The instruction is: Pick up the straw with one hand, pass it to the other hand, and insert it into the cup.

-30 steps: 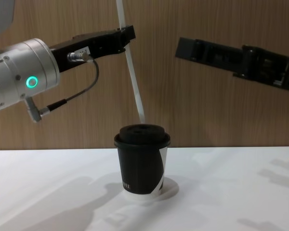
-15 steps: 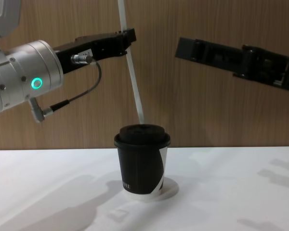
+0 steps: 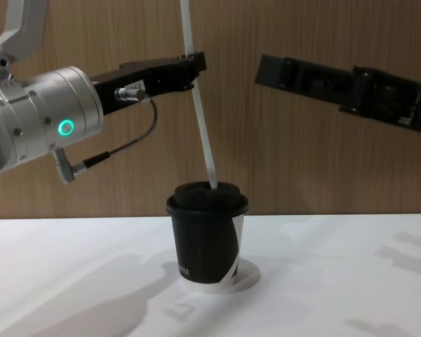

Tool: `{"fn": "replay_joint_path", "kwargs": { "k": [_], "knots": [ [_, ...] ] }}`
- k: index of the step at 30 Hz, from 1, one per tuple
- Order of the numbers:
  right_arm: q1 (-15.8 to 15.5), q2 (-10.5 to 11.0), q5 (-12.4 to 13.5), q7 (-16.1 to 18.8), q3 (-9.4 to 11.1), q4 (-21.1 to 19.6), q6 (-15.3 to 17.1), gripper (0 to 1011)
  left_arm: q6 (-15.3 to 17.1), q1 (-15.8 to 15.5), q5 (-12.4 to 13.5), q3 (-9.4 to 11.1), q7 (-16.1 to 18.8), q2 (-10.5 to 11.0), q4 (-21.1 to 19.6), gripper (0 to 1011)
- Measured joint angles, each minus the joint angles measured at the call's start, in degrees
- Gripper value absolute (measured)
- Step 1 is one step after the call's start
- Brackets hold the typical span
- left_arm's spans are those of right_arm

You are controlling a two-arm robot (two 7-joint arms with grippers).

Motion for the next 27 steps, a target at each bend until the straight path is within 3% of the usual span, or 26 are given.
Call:
{"fn": "replay_joint_path", "kwargs": {
  "k": [27],
  "knots": [
    [0.00,0.00,0.00,0.00,0.00,0.00,0.00,1001,-0.66,0.03,1.29,-1.23,-1.02,-0.82,0.05,5]
  ]
}}
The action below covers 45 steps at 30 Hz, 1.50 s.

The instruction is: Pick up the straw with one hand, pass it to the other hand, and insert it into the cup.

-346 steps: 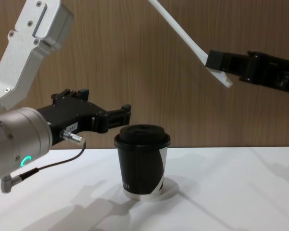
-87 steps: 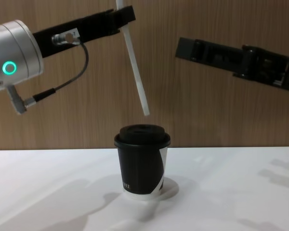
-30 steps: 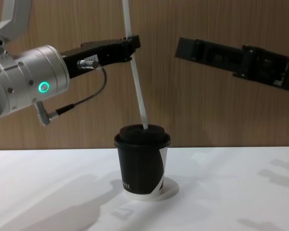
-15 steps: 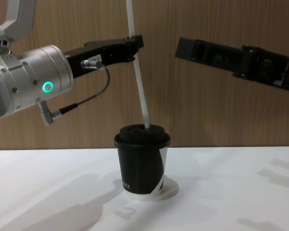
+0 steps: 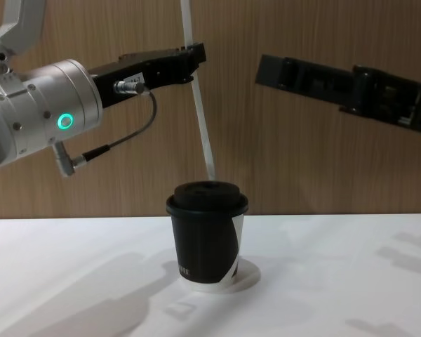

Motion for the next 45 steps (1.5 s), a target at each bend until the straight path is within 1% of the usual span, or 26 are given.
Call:
{"fn": "replay_joint_path", "kwargs": {
  "k": [10,45],
  "knots": [
    [0.00,0.00,0.00,0.00,0.00,0.00,0.00,1001,0.01,0.20,0.32,-0.38,-0.43,-0.20,-0.08,5],
    [0.00,0.00,0.00,0.00,0.00,0.00,0.00,1001,0.95,-0.66,2.26,-0.79,-1.86,-1.85,3.52,5]
  ]
}}
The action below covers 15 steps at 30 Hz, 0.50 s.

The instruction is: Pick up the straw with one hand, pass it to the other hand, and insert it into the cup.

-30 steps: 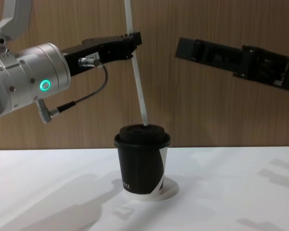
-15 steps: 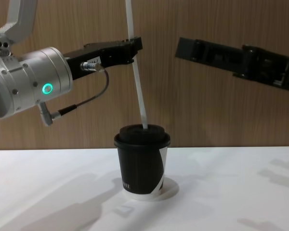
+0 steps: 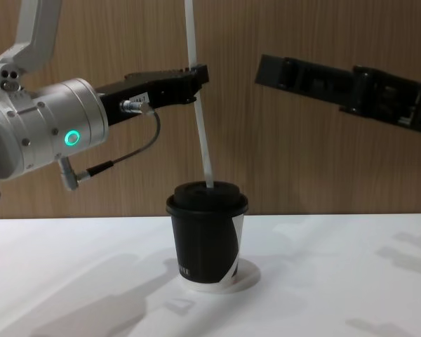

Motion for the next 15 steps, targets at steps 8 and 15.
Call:
{"fn": "replay_joint_path", "kwargs": {
  "k": [8,15],
  "knots": [
    [0.00,0.00,0.00,0.00,0.00,0.00,0.00,1001,0.23,-0.30,0.16,0.01,-0.79,-0.47,1.36,5],
    [0.00,0.00,0.00,0.00,0.00,0.00,0.00,1001,0.57,-0.51,0.22,0.01,-1.42,-1.03,2.73,30]
  ]
}}
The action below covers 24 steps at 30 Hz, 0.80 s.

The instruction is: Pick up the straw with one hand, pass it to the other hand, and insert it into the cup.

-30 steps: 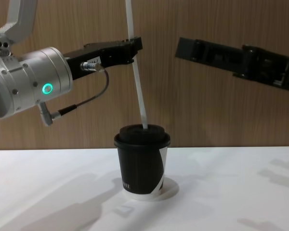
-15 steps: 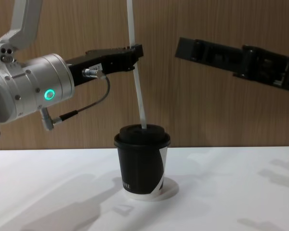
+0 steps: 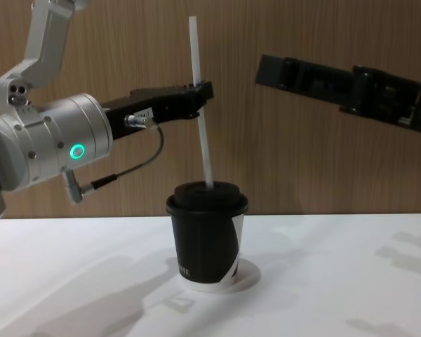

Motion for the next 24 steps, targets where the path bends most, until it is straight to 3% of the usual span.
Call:
{"fn": "replay_joint_path", "kwargs": {
  "k": [7,15,24],
  "knots": [
    [0.00,0.00,0.00,0.00,0.00,0.00,0.00,1001,0.27,-0.08,0.02,-0.12,-0.47,-0.57,1.13,192],
    [0.00,0.00,0.00,0.00,0.00,0.00,0.00,1001,0.61,0.42,-0.11,-0.64,-0.72,-0.80,1.24,444],
    [0.00,0.05,0.00,0.00,0.00,0.00,-0.01,1001,1.32,3.04,-0.15,-1.90,0.28,0.16,-2.29,751]
  ]
}}
